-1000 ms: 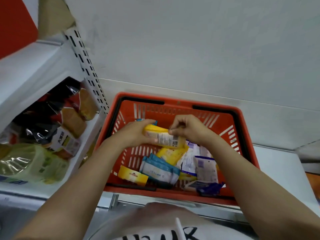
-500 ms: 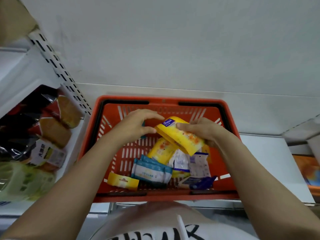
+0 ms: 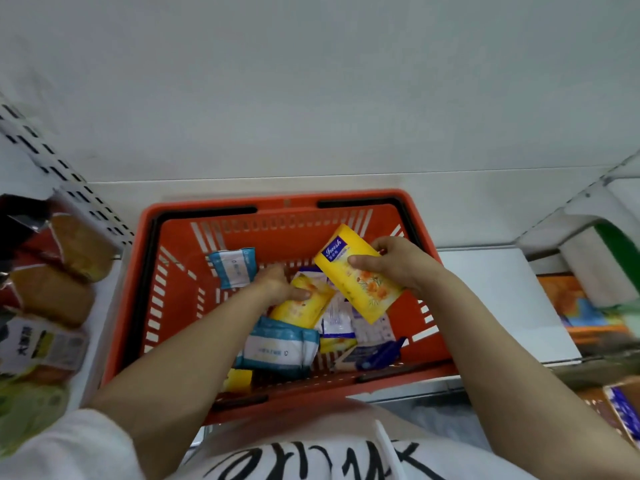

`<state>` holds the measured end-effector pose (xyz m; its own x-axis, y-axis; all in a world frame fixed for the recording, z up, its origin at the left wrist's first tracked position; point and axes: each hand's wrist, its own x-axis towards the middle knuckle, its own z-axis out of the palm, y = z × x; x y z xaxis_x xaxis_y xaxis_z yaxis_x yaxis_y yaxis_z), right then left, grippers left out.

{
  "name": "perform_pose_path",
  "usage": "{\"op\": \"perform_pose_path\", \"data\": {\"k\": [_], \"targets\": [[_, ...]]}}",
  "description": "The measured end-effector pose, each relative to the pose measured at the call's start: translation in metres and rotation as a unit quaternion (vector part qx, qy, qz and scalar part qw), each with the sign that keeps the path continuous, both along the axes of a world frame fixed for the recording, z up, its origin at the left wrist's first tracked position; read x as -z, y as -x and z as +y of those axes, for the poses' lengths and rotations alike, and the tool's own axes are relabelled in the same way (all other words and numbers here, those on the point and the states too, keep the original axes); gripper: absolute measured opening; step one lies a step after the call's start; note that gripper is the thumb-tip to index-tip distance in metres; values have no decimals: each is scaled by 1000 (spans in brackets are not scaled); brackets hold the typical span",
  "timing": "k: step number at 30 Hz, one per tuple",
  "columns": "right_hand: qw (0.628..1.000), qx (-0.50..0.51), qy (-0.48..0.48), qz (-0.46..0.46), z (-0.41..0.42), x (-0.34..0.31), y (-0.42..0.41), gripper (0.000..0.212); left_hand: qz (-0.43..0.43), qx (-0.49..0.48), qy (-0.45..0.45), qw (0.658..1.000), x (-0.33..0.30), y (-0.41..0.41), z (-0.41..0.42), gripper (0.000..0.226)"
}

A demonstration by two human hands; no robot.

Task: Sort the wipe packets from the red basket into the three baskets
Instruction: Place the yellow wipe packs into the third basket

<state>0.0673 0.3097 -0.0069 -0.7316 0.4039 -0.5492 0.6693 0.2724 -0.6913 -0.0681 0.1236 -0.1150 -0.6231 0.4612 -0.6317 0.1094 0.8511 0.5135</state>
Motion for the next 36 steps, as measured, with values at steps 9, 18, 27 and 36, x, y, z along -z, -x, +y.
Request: {"op": "perform_pose_path", "data": {"k": [9,18,27,36], "targets": [[983,101,124,88,-10,-6,-5,36,-42,-143,-222,964,-52,18,-23,16],[916,158,331,164,-64,-24,8,26,-26,-164,-329,930,-109,0,-72,6],[888,194,359,211,-109,-37,-6,42,-77,-245,-383,887,-124,-27,-112,40],[901,132,301,285,-143,-46,-41,51,55,-269,-362,891,-155,-49,-92,55]]}}
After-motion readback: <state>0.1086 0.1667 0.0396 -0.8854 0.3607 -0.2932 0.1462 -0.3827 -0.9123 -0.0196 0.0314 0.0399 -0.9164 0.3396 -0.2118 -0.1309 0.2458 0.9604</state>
